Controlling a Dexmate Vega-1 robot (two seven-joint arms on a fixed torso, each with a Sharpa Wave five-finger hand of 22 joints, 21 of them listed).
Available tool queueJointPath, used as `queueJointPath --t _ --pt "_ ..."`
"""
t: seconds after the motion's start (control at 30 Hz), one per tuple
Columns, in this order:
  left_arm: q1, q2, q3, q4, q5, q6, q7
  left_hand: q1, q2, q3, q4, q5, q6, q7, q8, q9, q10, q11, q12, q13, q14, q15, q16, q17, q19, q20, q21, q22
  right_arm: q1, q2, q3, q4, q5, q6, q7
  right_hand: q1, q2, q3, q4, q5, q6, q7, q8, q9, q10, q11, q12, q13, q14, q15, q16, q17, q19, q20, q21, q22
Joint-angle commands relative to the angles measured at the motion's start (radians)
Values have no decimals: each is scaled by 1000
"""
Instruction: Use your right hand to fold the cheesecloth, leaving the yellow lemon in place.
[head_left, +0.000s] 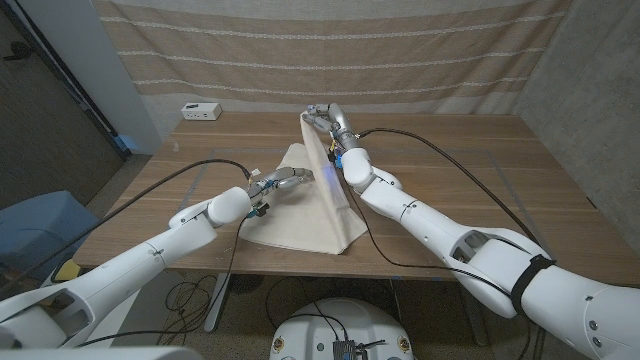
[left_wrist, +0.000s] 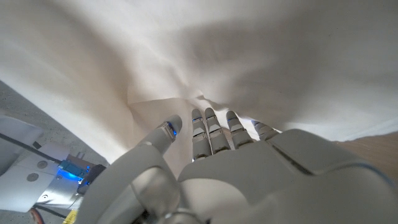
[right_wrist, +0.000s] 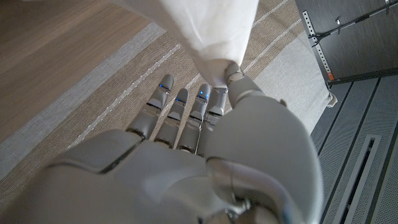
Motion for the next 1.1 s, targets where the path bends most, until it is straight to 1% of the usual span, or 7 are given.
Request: queueJointPath --t 0.03,0.13,0.37,0.53,0.77,0.9,1.1 --pt "-4 -4 1 16 -25 -11 -15 17 33 8 -5 6 -4 2 2 1 -4 -3 4 4 -2 2 4 3 7 12 6 2 235 216 -91 566 21 138 -13 13 5 7 -1 0 11 0 5 5 11 -5 -2 4 5 -70 5 4 11 2 3 4" --pt "-1 -3 -1 13 -28 -9 -12 20 33 9 -7 6 -4 2 3 1 -4 -3 5 4 -2 1 5 3 7 12 6 2 274 249 -116 636 55 91 24 13 5 6 0 0 10 0 5 5 12 -5 -2 4 5 -70 6 5 11 2 3 4" --pt "5 0 -5 1 -33 -1 -5 24 32 10 -8 7 -4 2 4 1 -4 -1 6 4 -1 1 6 4 8 13 6 3 320 261 -201 649 151 -75 139 12 5 4 2 -1 4 -4 1 5 12 -11 -4 4 4 -70 8 7 12 1 3 4" --pt "19 15 -21 -33 -35 13 12 30 31 9 -9 8 11 5 10 1 11 -3 13 4 3 -2 9 5 14 13 8 3 310 217 -268 568 164 -158 155 12 7 1 5 -2 -13 -17 -7 5 -3 -10 -12 5 -2 -64 8 10 10 2 3 5" --pt "60 62 -67 -142 -30 83 59 23 -13 -49 -28 -9 101 27 24 4 87 46 36 6 68 -3 25 5 63 15 23 3 341 211 -318 568 207 -266 248 11 8 -1 6 -2 -23 -16 -13 4 -5 -9 -13 5 -4 -63 9 13 10 3 2 5" --pt "108 101 -116 -245 -19 156 121 10 -40 -82 -47 -24 123 28 25 4 106 58 39 7 115 -2 32 5 75 12 24 1 353 205 -321 568 230 -292 287 -10 12 -7 24 -7 -133 -50 -67 1 -33 5 -22 6 -10 -45 6 18 0 13 -1 6" --pt "239 169 -241 -438 11 257 286 10 -44 -110 -83 -33 185 42 33 6 193 76 63 11 174 -4 35 5 99 8 27 0 356 196 -307 568 248 -291 289 -29 13 -10 34 -9 -221 -69 -113 0 -71 16 -29 8 -27 -33 -3 19 -14 21 -7 5"
